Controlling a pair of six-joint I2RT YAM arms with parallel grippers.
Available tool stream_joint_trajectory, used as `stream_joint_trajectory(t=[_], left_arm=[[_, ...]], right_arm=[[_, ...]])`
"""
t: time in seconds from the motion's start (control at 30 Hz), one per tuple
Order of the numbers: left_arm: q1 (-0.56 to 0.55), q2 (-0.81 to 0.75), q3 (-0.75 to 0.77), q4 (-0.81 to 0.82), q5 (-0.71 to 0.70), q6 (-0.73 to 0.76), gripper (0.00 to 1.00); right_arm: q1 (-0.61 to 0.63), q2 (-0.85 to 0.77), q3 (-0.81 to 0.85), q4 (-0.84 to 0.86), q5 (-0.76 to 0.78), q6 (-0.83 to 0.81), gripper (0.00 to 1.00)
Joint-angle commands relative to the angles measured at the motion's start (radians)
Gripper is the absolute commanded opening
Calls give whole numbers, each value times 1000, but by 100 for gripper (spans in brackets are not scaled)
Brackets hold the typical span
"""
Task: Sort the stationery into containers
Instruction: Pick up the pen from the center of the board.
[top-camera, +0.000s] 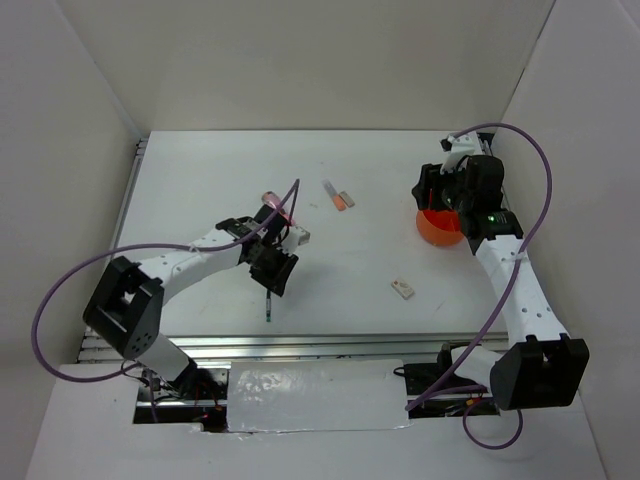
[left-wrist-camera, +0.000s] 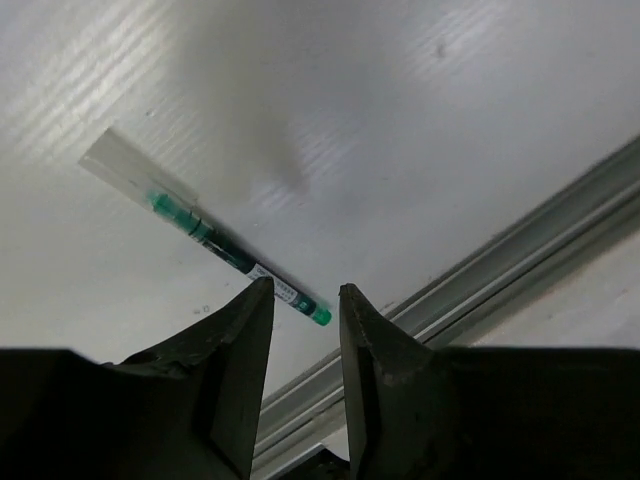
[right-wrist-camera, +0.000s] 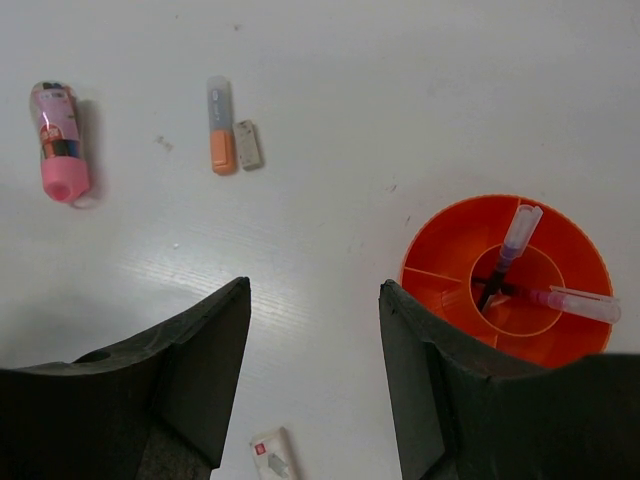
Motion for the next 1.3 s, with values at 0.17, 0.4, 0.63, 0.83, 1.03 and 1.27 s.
stream_joint_trajectory(t=[0.17, 0.4, 0.63, 0.83, 1.03, 1.27], left_arm=[[64, 70, -27, 6, -173, -297, 53], [77, 114, -54, 38, -154, -294, 59], [63, 118, -83, 71, -133, -297, 56], [42, 156, -84, 86, -165, -290, 49], [0, 223, -61, 108, -304, -297, 24], [63, 175, 42, 135, -183, -289, 0]], right_arm=[[-10, -33, -15, 8, 8, 7, 61], [-17, -15, -21, 23, 0, 8, 61], [-21, -7, -24, 30, -1, 1, 61], [-21, -2, -21, 30, -32, 14, 61], [-12, -16, -28, 23, -50, 22, 61], [16, -58, -23, 0, -98, 5, 61]])
